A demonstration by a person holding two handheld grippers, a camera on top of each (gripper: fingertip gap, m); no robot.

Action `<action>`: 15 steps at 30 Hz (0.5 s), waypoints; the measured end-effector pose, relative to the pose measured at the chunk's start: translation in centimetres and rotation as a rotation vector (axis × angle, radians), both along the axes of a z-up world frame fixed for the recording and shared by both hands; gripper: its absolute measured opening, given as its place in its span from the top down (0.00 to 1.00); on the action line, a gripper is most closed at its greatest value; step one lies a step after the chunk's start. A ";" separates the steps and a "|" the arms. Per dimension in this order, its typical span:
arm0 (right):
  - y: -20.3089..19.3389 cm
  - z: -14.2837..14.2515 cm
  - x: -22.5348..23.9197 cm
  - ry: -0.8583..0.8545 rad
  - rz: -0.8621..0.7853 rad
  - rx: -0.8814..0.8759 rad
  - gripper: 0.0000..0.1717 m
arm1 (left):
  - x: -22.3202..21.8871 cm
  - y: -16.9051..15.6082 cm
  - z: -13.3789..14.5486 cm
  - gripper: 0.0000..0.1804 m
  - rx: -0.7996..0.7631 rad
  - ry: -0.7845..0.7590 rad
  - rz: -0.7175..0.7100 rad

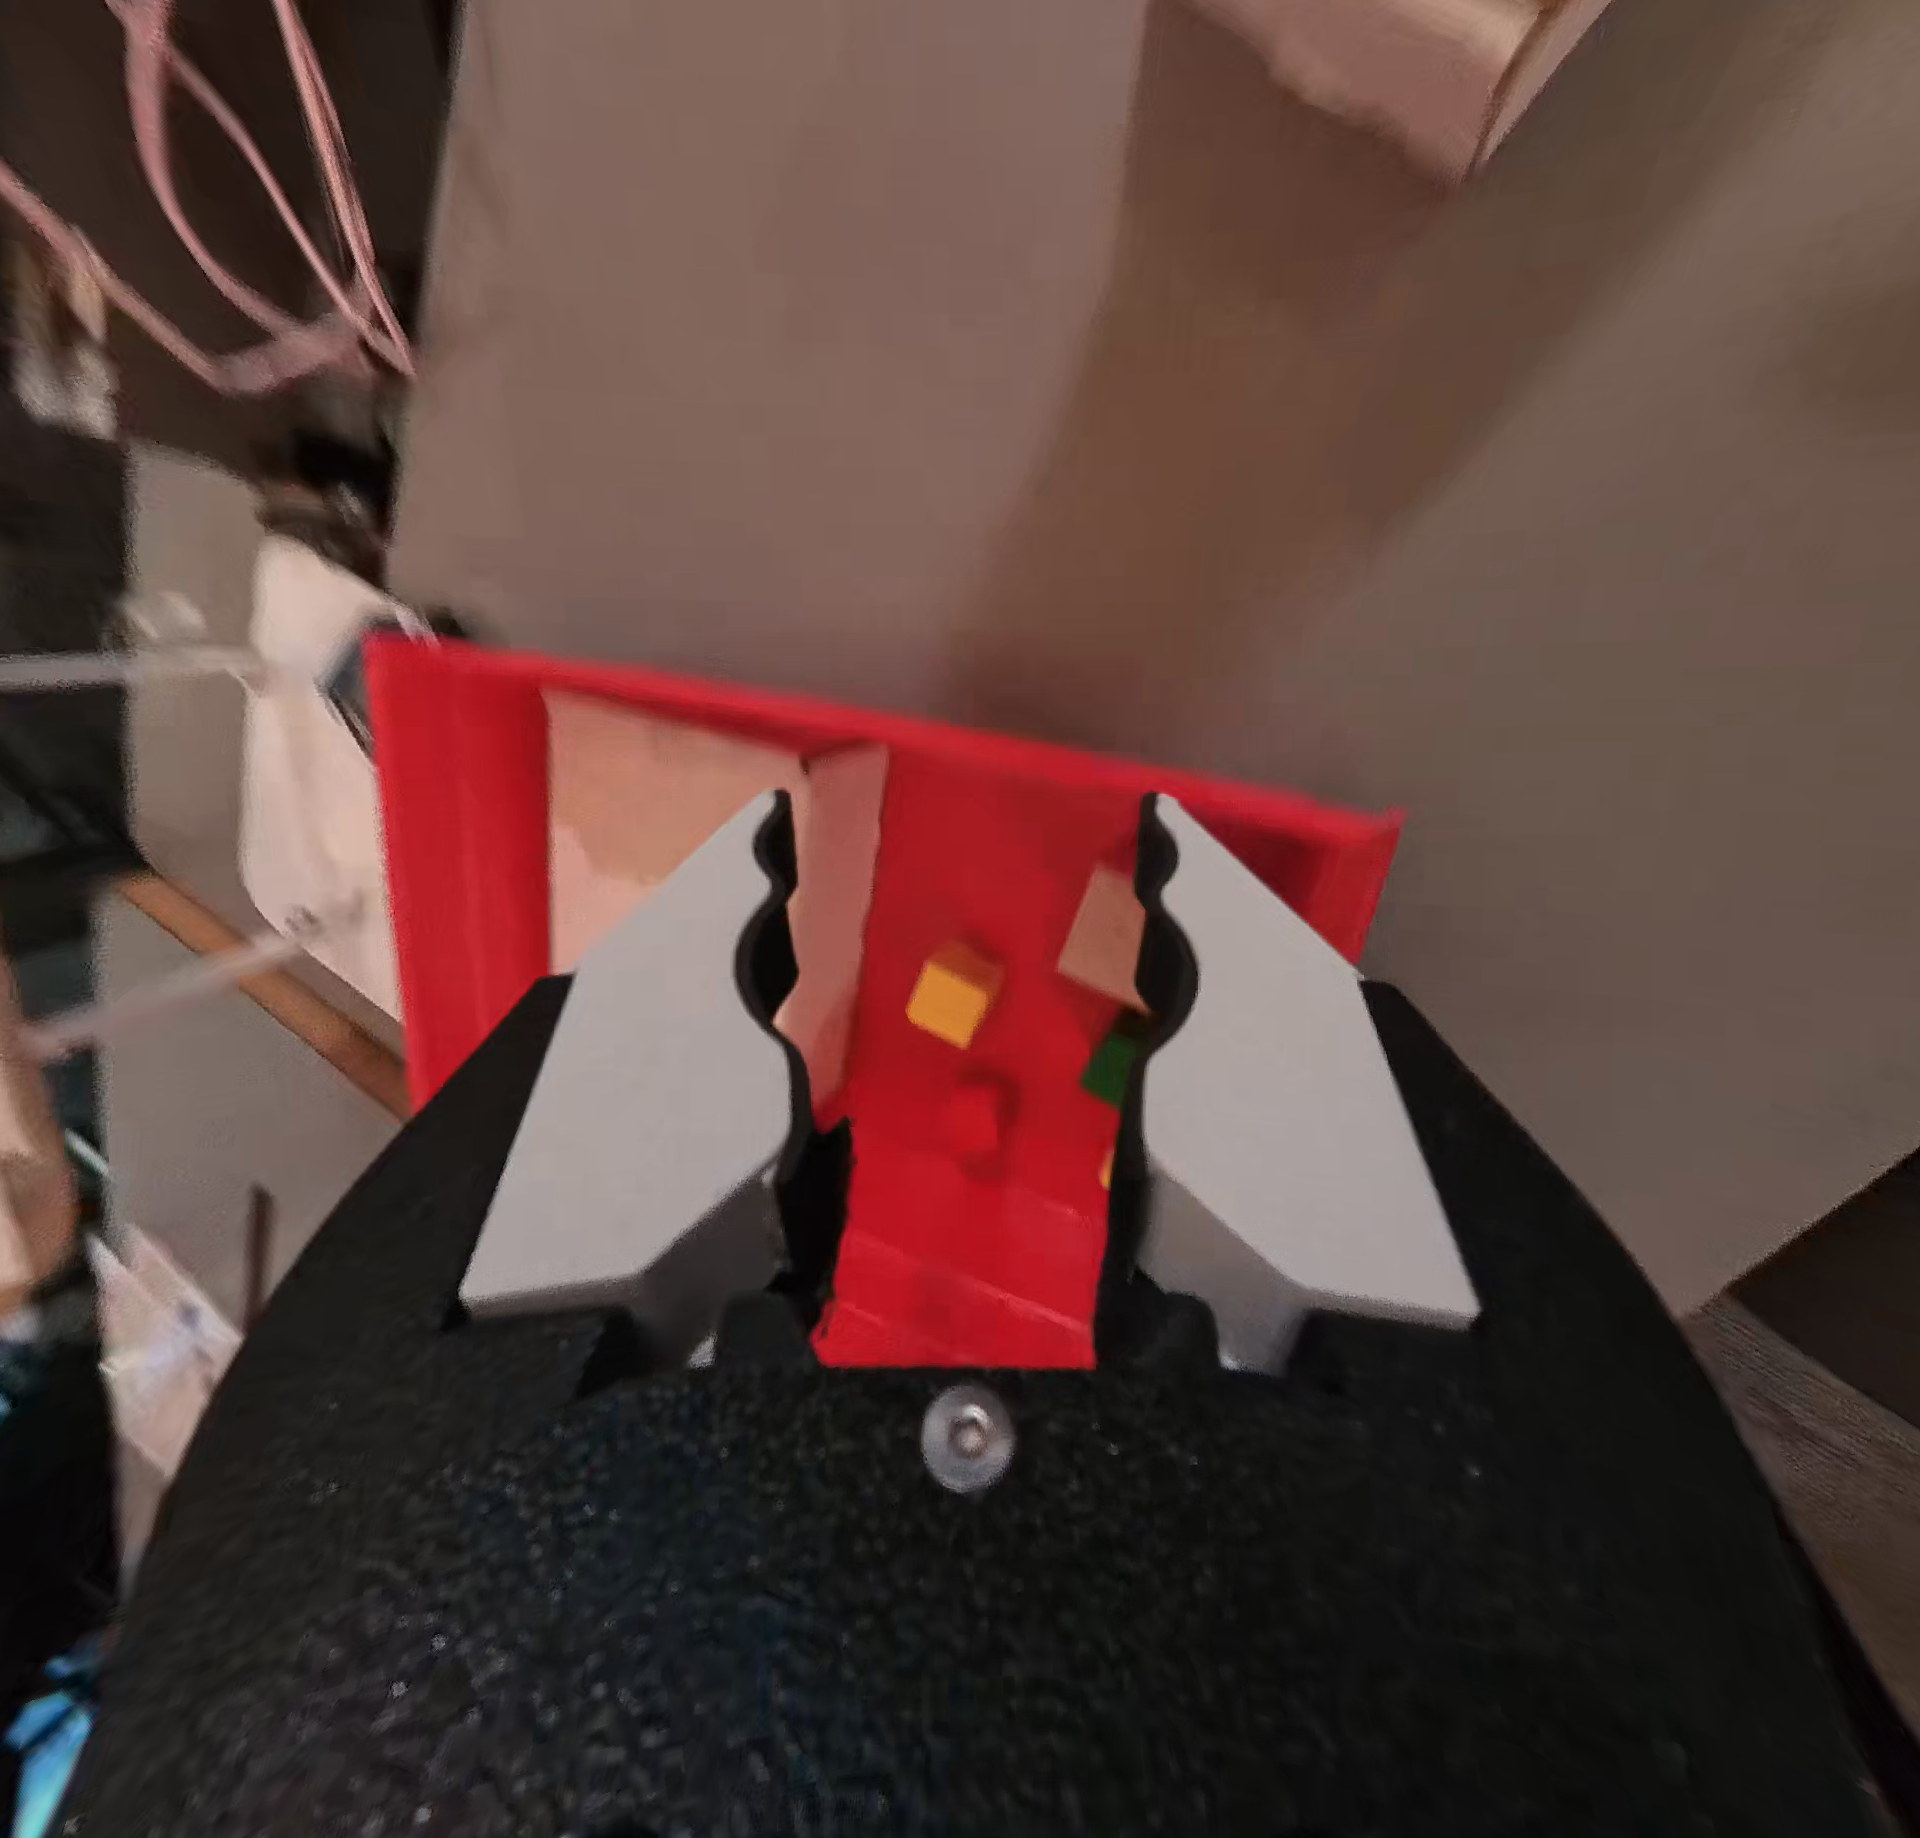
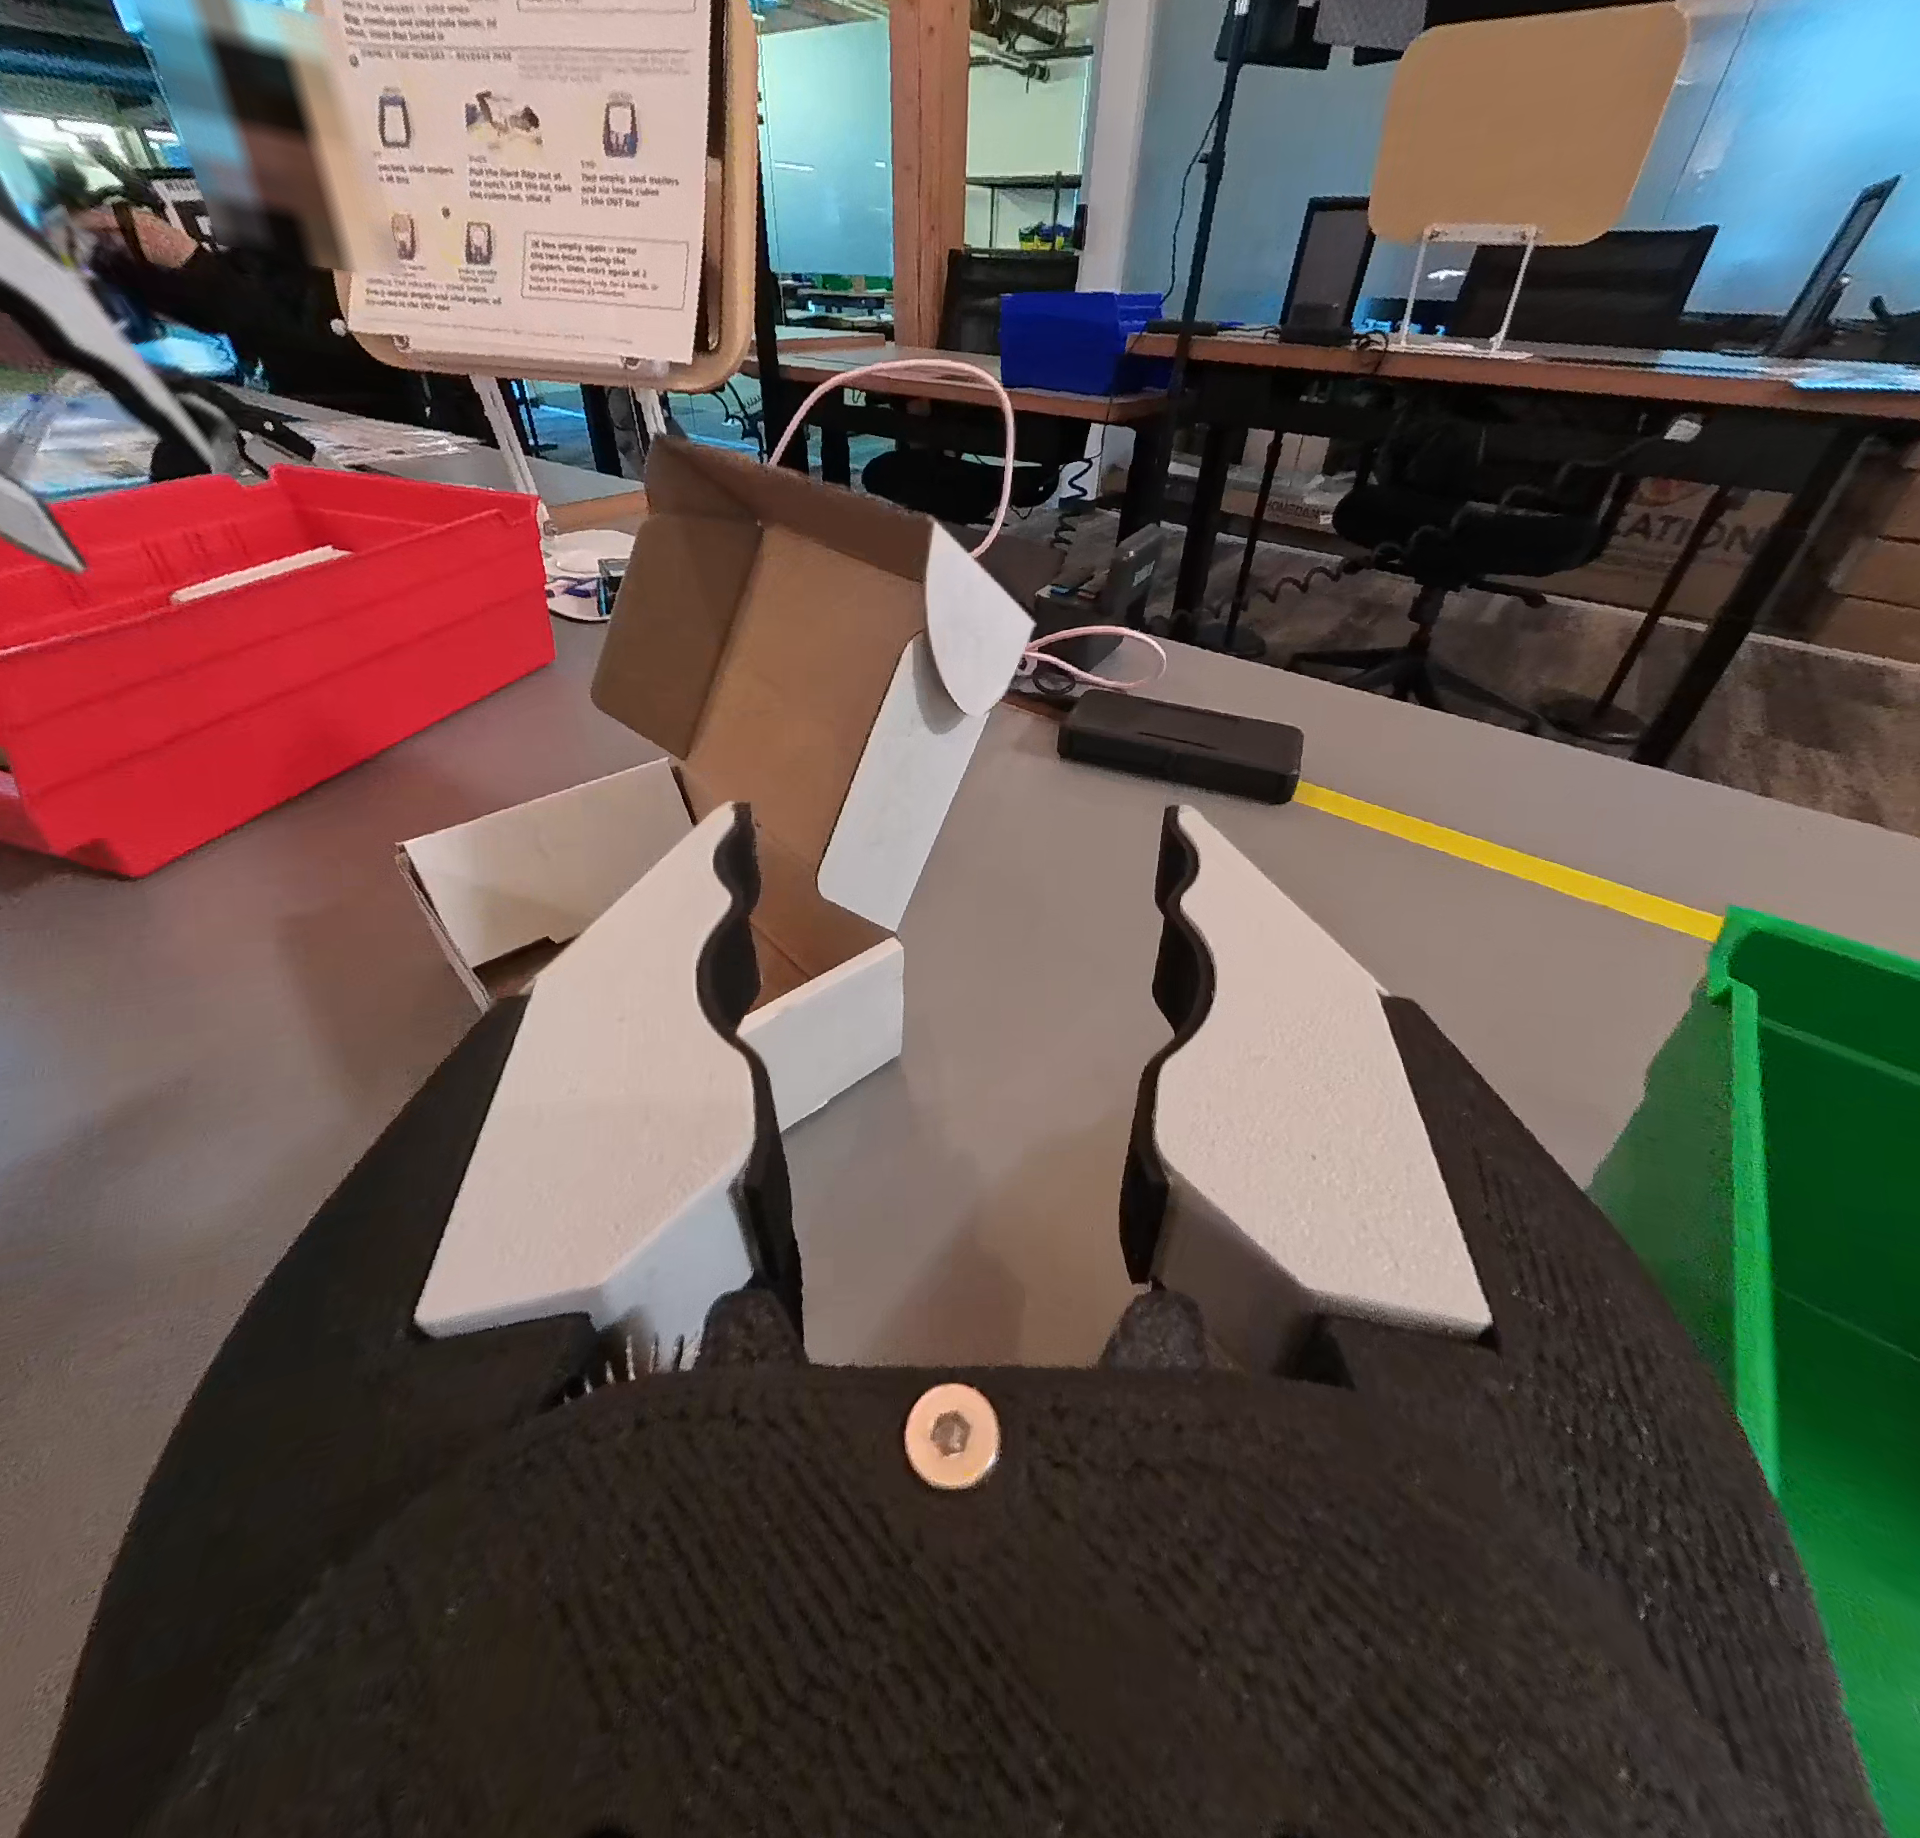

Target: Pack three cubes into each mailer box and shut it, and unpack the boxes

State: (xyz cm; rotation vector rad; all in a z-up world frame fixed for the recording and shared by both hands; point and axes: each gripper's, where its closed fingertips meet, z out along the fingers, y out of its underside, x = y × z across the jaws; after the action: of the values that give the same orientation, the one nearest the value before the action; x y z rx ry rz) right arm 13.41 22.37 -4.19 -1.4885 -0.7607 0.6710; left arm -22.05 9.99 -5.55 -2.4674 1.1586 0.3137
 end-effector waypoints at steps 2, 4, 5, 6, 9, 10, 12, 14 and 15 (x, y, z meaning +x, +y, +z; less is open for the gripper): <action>0.1 -0.3 -0.1 -0.010 -0.001 -0.005 0.55 | -3.2 -1.5 -2.4 0.66 -0.064 0.011 0.048; 0.1 -0.5 -0.2 -0.018 -0.002 -0.011 0.55 | -5.6 -2.7 -4.8 0.70 -0.110 0.045 0.013; 0.2 -0.7 -0.2 -0.023 -0.003 -0.016 0.55 | -6.8 -3.2 -5.9 0.71 -0.126 0.064 0.006; 0.2 -0.8 -0.2 -0.028 -0.003 -0.020 0.55 | -7.8 -3.6 -6.8 0.71 -0.148 0.080 0.010; 0.3 -1.2 -0.4 -0.044 -0.005 -0.025 0.55 | -9.4 -4.0 -8.5 0.70 -0.157 0.086 -0.002; 0.3 -1.3 -0.4 -0.050 -0.005 -0.026 0.55 | -9.5 -3.9 -8.9 0.70 -0.154 0.067 -0.008; 0.3 -1.6 -0.5 -0.061 -0.005 -0.031 0.55 | -9.7 -3.7 -9.6 0.70 -0.156 0.042 -0.013; 0.3 -1.8 -0.6 -0.073 -0.003 -0.035 0.55 | -10.0 -3.6 -10.3 0.70 -0.164 0.049 -0.020; 0.3 -2.0 -0.7 -0.079 -0.003 -0.037 0.55 | -10.2 -3.5 -10.7 0.69 -0.169 0.058 -0.023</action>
State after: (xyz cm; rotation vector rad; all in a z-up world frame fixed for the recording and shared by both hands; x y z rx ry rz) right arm 12.72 22.72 -6.16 -1.5571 -0.8099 0.6293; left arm -32.27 6.47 -16.22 -2.6031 1.2841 0.2933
